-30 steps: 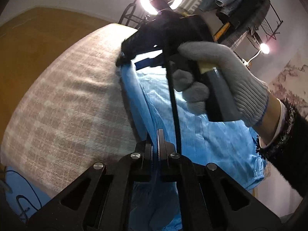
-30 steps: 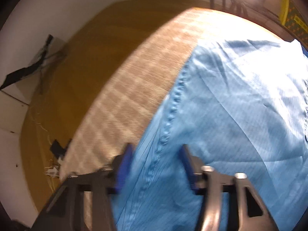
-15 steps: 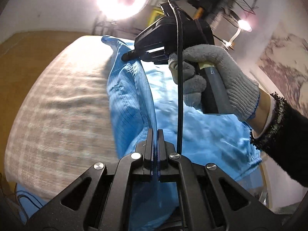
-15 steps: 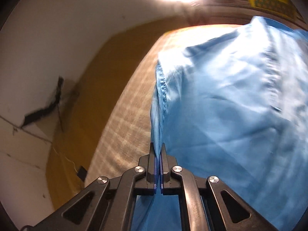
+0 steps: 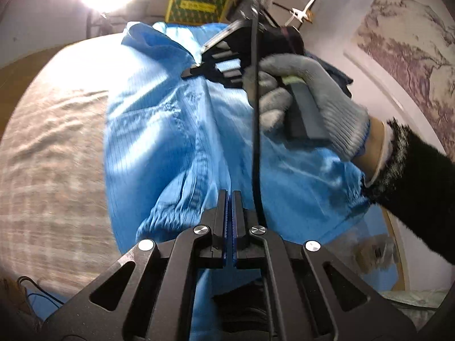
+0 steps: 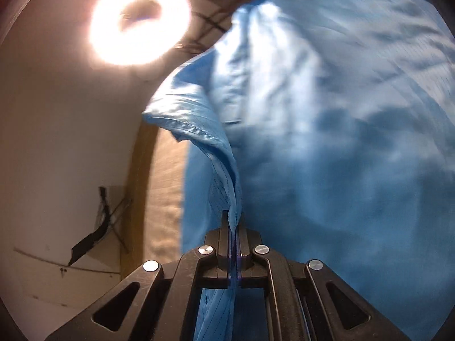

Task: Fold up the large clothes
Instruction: 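Fold the jacket side over with the right gripper while the left gripper holds the hem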

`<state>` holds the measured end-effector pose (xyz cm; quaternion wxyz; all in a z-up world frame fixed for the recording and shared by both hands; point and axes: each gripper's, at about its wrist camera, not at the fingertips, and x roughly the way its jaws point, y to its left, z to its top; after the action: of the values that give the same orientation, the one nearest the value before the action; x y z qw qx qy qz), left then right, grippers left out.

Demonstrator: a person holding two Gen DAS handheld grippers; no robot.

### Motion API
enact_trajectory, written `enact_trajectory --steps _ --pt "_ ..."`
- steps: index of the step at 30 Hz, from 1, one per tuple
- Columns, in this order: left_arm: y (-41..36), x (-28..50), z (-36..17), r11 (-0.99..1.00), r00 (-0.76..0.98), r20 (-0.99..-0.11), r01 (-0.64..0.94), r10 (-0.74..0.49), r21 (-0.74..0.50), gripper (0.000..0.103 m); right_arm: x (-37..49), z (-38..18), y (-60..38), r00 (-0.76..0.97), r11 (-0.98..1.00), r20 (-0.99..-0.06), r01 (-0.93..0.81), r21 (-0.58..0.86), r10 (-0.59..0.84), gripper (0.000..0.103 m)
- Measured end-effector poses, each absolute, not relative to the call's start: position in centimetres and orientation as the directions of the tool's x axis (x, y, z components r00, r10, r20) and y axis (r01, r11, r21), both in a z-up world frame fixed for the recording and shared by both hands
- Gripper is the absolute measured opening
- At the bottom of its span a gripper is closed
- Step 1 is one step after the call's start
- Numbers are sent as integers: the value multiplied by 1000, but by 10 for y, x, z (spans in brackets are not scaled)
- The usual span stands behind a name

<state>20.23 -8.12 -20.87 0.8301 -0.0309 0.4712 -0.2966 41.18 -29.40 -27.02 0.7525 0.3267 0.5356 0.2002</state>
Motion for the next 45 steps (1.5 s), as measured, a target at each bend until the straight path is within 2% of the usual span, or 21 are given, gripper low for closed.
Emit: enact_trajectory --steps 5,8,10,12,15,19,24,30,32,33,34,37,39,41,42,44,45 --pt "-82 193 -208 818 359 -775 473 -520 -329 0 421 -272 -287 318 785 -745 5 619 586 0" --pt "-52 181 -199 820 364 -761 436 -537 -371 0 422 -262 -288 305 825 -776 -67 561 552 8" --pt "-33 175 -191 816 377 -743 424 -552 -391 0 422 -256 -289 295 850 -800 -108 515 523 20" --pt "-18 176 -186 837 413 -744 411 -525 -362 0 419 -245 -292 303 862 -808 -158 481 506 35" --pt "-10 191 -186 865 451 -750 375 -484 -333 0 417 -222 -292 362 889 -814 -241 390 455 42" --pt "-21 219 -207 860 426 -755 357 -498 -366 0 427 -198 -274 432 891 -793 -348 293 429 63" --pt "-34 230 -235 851 370 -775 345 -512 -397 0 449 -184 -221 496 875 -778 -463 140 387 76" --pt "-36 236 -259 852 337 -794 333 -507 -403 0 484 -207 -168 525 863 -805 -504 -32 277 73" --pt "-37 237 -265 853 331 -798 333 -504 -401 0 496 -214 -160 535 862 -811 -501 -78 238 44" --pt "-37 237 -266 852 330 -797 333 -506 -403 0 506 -219 -160 517 866 -828 -493 -80 218 13" --pt "-37 237 -267 851 331 -795 334 -509 -406 0 515 -222 -163 500 872 -838 -485 -62 219 10" --pt "-36 237 -268 848 334 -791 341 -512 -406 0 542 -218 -194 492 907 -823 -416 65 284 6" --pt "-37 237 -270 849 336 -791 341 -512 -404 0 569 -223 -232 481 936 -814 -289 203 325 6" --pt "-39 236 -269 850 337 -793 343 -508 -399 0 584 -239 -258 439 943 -836 -194 270 329 6" --pt "-39 235 -268 851 335 -795 345 -506 -396 0 586 -247 -265 420 950 -853 -182 255 310 7" --pt "-36 231 -265 851 335 -796 346 -505 -395 0 580 -249 -269 428 960 -864 -196 199 267 17" --pt "-34 229 -263 853 339 -796 342 -502 -393 0 575 -248 -271 433 962 -864 -201 187 259 26"
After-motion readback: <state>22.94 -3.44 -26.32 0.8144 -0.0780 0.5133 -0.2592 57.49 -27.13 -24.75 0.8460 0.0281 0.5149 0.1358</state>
